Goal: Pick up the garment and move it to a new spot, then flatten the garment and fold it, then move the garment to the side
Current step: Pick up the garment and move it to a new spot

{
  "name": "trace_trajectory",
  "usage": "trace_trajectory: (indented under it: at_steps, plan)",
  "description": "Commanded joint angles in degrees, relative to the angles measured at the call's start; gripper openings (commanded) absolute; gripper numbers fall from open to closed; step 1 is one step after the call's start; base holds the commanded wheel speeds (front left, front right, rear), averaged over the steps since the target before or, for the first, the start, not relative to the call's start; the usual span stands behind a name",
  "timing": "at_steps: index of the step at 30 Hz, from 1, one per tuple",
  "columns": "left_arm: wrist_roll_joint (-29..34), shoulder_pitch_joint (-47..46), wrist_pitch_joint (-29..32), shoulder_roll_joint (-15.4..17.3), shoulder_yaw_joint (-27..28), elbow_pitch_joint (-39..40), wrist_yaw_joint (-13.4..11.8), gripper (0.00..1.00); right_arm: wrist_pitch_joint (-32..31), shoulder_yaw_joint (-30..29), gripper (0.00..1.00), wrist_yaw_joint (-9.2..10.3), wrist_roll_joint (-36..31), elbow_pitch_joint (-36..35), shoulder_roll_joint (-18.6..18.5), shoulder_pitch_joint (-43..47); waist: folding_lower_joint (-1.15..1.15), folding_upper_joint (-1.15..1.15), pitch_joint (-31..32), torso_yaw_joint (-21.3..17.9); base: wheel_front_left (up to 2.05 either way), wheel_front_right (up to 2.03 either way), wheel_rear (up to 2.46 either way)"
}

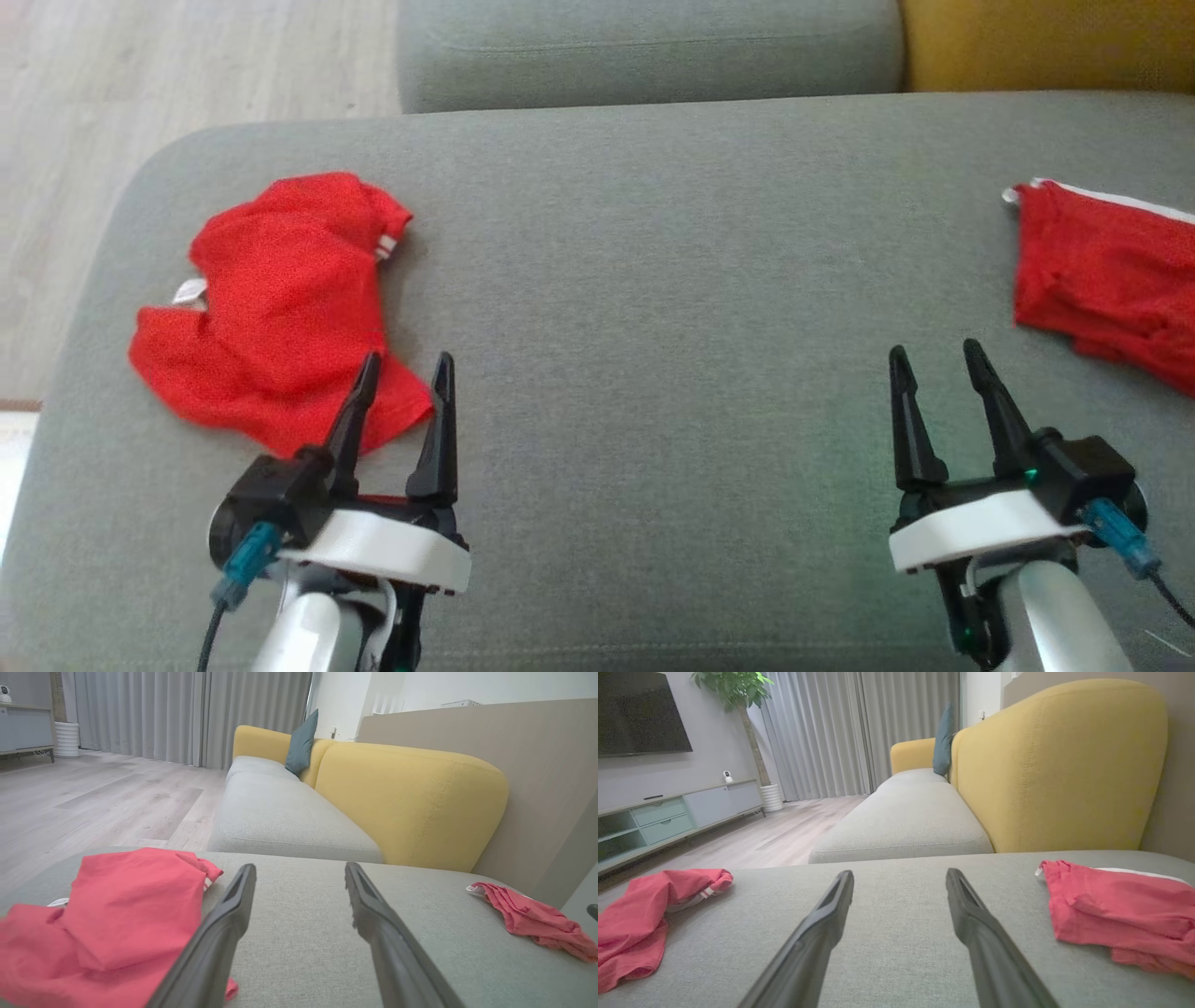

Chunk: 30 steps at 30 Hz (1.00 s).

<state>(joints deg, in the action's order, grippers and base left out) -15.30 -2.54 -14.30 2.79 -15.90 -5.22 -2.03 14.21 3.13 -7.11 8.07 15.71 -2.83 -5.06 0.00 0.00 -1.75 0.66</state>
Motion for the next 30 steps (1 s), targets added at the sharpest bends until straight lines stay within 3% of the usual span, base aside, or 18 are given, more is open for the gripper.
trace_trajectory:
  at_steps: [1,15,30]
  plan:
    - [-0.26,-2.65,-0.7,0.09,2.16,2.03,-0.34,1.0,0.78,1.75,1.0,-0.37,0.21,-2.18,-0.05,-1.63,0.0,0.0,-0.1,1.3,0.0,0.0,0.0]
    - [-0.26,-2.43,-0.7,0.09,4.48,2.08,-0.72,1.0,0.78,5.6,1.0,-0.37,0.89,-1.57,-0.05,-1.73,0.0,0.0,-0.13,11.11,0.0,0.0,0.0]
    - [-0.08,-1.31,-0.7,0.09,7.12,2.55,-1.01,1.0,0.79,8.33,1.0,-0.37,2.12,-0.65,-0.05,-1.77,0.0,0.0,0.5,15.49,0.0,0.0,0.0]
